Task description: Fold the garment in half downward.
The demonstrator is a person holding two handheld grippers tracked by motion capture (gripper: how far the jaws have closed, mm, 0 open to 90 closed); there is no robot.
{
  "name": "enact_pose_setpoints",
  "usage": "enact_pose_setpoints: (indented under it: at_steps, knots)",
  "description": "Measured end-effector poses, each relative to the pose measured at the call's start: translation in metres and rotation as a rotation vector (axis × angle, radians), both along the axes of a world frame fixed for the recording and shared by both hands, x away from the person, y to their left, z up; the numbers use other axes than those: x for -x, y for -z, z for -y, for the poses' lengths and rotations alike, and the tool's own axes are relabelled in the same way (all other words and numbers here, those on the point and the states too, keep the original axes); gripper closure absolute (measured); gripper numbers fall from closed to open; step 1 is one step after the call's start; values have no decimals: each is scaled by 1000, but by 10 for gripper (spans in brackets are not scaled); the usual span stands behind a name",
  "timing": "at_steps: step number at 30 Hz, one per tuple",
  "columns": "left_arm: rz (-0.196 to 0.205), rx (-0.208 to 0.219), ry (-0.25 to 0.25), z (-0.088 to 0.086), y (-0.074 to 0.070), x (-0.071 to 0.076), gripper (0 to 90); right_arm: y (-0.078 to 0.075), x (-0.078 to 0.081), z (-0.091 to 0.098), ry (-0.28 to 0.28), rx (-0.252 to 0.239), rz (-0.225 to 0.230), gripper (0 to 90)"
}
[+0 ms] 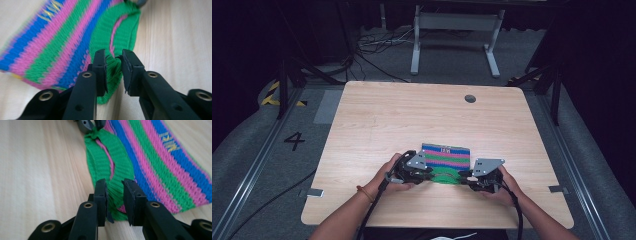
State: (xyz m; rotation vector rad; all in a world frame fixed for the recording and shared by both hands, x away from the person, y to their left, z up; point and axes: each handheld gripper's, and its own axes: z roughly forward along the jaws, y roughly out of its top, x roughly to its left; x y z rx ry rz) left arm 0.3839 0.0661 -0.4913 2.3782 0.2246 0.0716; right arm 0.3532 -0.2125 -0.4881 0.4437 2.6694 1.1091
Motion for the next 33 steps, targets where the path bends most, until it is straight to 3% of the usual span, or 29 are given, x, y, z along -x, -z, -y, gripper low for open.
enact_pose_setpoints:
  at_steps: [3,5,8,12,17,25,33]
  knots:
    - [-16,32,-4,0,4,-3,742,5,-5,3,15,-15,-22,736]
    - [-15,55,-11,-1,7,-2,741,7,-7,5,12,-16,-15,734]
    - [8,55,-15,1,8,-1,741,9,-7,6,14,-11,5,735]
    - [9,67,-23,1,10,-2,742,9,-6,4,25,10,33,735]
    - [13,53,-32,4,8,-2,739,8,-7,3,51,18,32,729]
    - [17,12,-30,7,2,0,681,4,-6,2,45,33,23,681]
    - [74,-20,-26,5,-10,6,637,-4,-2,4,44,36,22,610]
